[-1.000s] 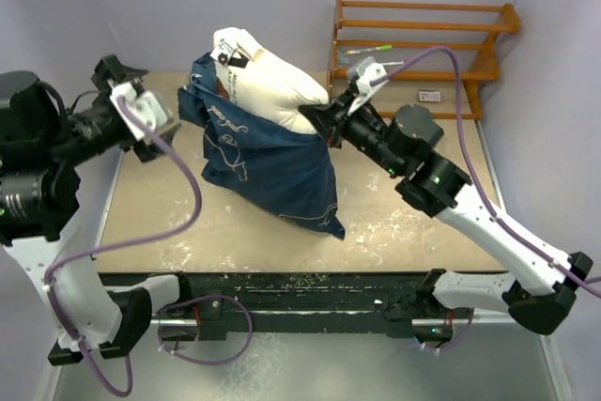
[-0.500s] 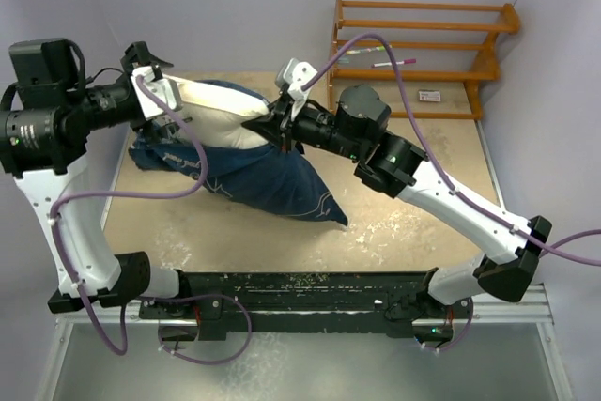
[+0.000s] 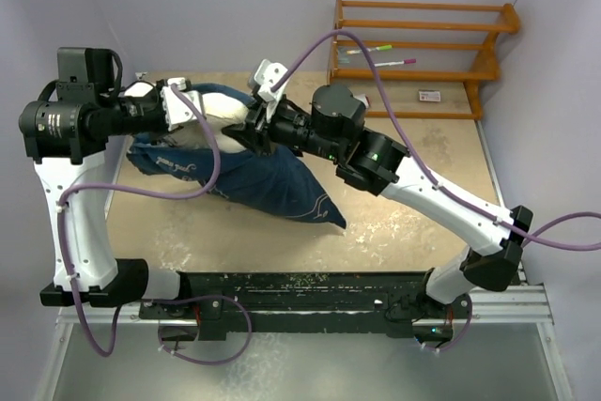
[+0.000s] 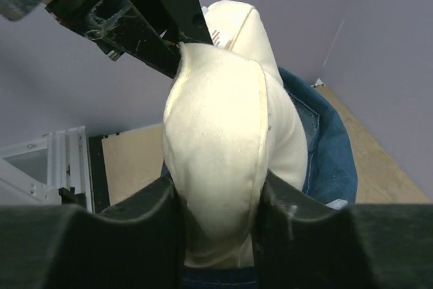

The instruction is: Remove the pillowcase from the pillow

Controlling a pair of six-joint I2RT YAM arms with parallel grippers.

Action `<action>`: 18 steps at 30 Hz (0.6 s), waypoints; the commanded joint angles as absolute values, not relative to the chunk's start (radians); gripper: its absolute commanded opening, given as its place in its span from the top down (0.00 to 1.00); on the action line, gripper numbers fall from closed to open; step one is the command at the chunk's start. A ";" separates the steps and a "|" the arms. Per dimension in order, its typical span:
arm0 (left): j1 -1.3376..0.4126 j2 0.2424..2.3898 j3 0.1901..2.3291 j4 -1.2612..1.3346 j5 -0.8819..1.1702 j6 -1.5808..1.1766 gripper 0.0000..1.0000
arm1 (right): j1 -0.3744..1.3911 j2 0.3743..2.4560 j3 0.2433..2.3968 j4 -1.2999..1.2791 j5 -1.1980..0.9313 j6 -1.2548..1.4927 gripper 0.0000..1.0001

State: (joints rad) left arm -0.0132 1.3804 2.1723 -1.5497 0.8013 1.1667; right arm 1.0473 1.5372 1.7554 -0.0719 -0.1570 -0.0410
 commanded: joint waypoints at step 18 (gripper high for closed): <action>-0.028 1.328 2.155 -1.315 0.744 0.963 1.00 | 0.857 1.226 0.845 0.513 -0.247 0.385 0.35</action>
State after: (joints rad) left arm -0.0280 1.3586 2.1201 -1.4002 0.7280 0.9924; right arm 0.8513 1.2083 0.8677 0.4038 -0.1989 0.3569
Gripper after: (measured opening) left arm 0.075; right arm 0.731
